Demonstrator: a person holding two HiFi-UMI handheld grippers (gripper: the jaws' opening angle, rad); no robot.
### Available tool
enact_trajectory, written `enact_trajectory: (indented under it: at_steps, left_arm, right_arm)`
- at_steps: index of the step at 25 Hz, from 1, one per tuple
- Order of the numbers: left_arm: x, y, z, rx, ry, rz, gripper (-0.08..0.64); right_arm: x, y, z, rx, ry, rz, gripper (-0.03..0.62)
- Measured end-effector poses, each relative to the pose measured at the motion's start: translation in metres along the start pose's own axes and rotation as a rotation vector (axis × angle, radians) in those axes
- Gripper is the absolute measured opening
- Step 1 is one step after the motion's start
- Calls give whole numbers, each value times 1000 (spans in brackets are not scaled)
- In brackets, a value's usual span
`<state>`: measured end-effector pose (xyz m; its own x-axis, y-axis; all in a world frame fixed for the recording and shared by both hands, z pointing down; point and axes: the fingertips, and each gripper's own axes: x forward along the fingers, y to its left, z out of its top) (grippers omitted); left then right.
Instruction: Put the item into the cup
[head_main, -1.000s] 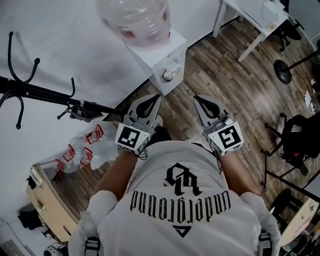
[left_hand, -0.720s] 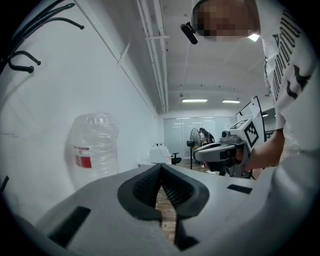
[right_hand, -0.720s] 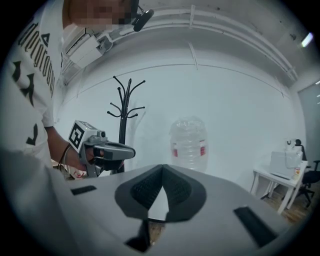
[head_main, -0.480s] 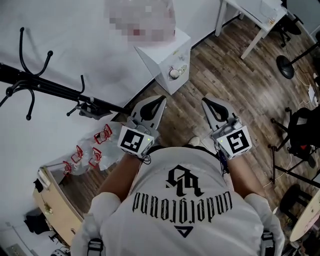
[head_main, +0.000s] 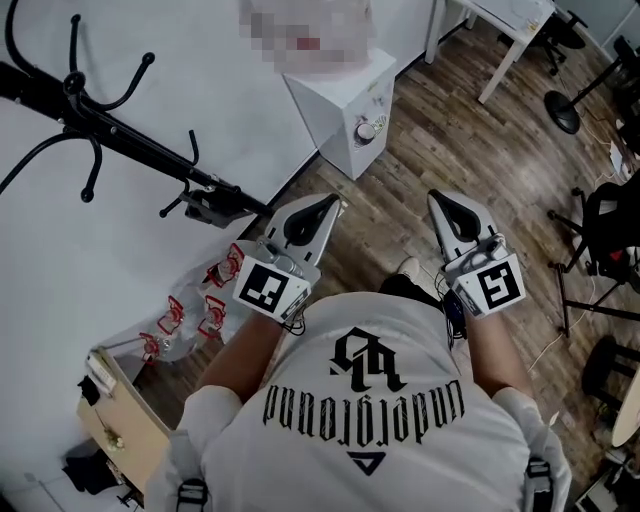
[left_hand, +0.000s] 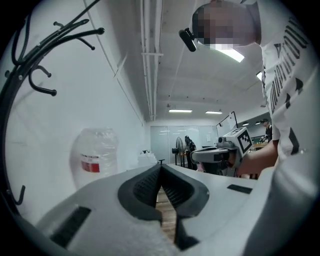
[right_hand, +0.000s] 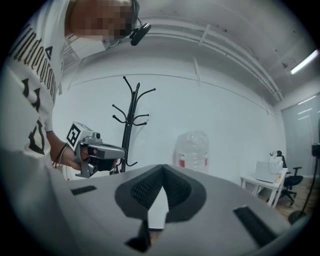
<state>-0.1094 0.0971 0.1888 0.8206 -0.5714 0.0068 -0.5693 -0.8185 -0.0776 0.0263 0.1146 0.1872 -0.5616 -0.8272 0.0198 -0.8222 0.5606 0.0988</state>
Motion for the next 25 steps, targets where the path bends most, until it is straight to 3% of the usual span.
enact_trajectory:
  at_steps: [12,25]
  left_arm:
    - [-137,0,9,7,-26,-47,5]
    - [-184,-6,10,-21,-37,-54,5]
  right_arm:
    - [-34,127,21,-26,-9,-83,5]
    - [-57,195,25,-30,25,-68,5]
